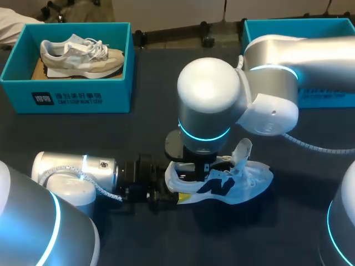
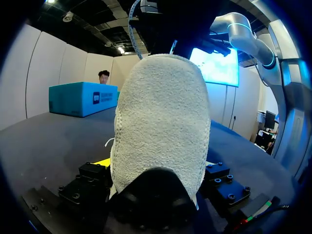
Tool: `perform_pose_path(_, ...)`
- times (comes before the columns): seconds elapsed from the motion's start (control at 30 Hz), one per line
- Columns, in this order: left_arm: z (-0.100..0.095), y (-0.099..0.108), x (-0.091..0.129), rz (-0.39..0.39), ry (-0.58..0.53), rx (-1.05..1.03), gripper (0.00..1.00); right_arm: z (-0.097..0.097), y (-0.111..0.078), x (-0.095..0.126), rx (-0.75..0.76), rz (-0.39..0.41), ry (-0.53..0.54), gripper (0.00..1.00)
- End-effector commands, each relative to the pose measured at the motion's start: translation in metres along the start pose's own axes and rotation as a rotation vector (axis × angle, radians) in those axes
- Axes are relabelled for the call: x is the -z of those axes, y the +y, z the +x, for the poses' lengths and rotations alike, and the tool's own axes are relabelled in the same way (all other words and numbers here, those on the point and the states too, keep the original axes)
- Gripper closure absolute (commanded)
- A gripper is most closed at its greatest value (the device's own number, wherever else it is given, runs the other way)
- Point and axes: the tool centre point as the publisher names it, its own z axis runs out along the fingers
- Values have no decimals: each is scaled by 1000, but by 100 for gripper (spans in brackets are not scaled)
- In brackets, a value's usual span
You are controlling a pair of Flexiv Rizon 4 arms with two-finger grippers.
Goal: Take the shoe out of the shoebox, open the shoe tongue, remove and reinsert the insole, then place the shoe into the shoebox
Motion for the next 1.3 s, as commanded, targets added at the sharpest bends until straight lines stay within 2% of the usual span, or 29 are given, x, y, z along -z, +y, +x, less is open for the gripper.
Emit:
perform_pose_path(0.03, -1, 7, 3, -4, 1, 1, 100, 0, 4, -10, -7, 2, 25, 100)
perform_pose_path(0.37, -1, 7, 3, -4, 1, 1, 100, 10, 1, -22, 6, 1, 19, 100)
perform_pose_path(0.8, -1, 7, 3, -4, 1, 1, 100, -5, 4, -34, 33, -13, -2, 100)
perform_pose_path(1.0, -1, 7, 3, -4, 1, 1, 100, -7, -3, -46, 30, -7, 4, 100)
perform_pose_path(1.2, -1, 7, 3, -4, 1, 1, 100, -7, -16, -44, 5, 8, -13, 100)
perform_pose_path(1.23, -1, 7, 3, -4, 1, 1, 100, -7, -17, -43, 4, 8, -15, 100)
perform_pose_path(1.3, -1, 7, 3, -4, 1, 1, 100, -8, -24, -39, -7, 19, -32, 89)
